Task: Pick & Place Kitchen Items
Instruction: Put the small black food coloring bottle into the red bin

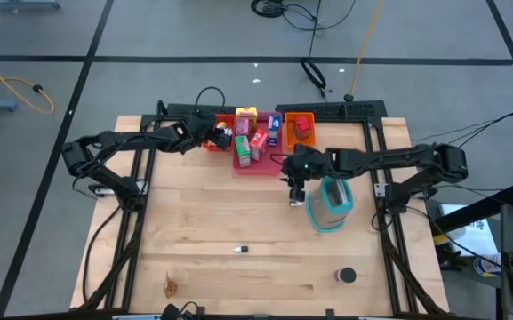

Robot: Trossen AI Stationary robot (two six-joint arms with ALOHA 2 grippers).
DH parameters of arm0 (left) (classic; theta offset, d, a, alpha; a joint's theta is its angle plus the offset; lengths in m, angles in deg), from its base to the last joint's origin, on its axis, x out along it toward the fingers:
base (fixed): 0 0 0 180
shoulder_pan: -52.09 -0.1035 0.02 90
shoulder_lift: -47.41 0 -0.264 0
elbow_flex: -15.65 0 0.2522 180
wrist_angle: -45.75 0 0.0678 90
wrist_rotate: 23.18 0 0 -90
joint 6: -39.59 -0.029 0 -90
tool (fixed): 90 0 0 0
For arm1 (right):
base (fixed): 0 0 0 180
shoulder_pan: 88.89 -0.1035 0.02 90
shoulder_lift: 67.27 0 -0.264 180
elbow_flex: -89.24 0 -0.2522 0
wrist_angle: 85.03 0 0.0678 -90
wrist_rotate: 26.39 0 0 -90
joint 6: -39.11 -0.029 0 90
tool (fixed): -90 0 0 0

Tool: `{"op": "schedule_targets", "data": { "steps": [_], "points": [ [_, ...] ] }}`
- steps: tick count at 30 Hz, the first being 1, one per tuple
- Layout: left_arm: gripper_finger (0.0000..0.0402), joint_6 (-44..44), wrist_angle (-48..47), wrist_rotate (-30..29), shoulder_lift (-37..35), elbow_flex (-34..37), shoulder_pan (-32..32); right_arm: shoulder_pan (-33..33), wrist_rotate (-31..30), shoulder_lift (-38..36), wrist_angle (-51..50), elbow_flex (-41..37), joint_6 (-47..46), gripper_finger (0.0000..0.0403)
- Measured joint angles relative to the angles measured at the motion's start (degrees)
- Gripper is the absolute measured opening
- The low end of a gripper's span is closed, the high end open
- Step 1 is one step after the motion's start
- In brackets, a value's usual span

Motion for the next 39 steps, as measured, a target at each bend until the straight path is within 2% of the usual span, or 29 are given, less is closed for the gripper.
{"op": "schedule_targets", "data": {
  "steps": [6, 14, 19, 24, 29, 32, 36, 39],
  "points": [
    [0.0159, 0.00, 0.02, 0.00, 0.00, 0.00, 0.00, 3.53, 0.15, -0.04, -0.74, 0.28, 1.48, 0.0137],
    [0.0159, 0.01, 0.02, 0.00, 0.00, 0.00, 0.02, 6.51, 0.16, 0.03, -7.49, 3.54, 5.87, 0.0137],
    [0.0159, 0.03, -0.02, 0.00, 0.00, 0.00, 0.02, 9.48, 1.69, 0.02, -11.56, 3.53, 7.93, 0.0137],
    [0.0159, 0.21, -0.04, -0.02, 0.00, 0.00, 0.02, 11.24, 3.50, 0.02, -11.10, 3.93, 7.87, 0.0137],
    [0.0159, 0.30, -0.11, 0.00, 0.00, 0.00, 0.02, 8.79, 7.12, 0.02, -15.09, 7.42, 7.45, 0.0137],
    [0.0159, 0.30, -0.11, 0.00, 0.00, 0.00, 0.02, 5.95, 7.05, 0.68, -19.75, 11.00, 6.73, 0.0137],
    [0.0159, 0.30, -0.11, -0.01, 0.00, 0.00, 0.02, 2.05, 4.08, 2.09, -28.16, 16.20, 6.10, 0.0137],
    [0.0159, 0.30, -0.15, -0.02, -0.02, 0.00, 0.22, -0.46, 4.30, 3.94, -30.73, 18.74, 3.98, 0.0137]
  ]
}}
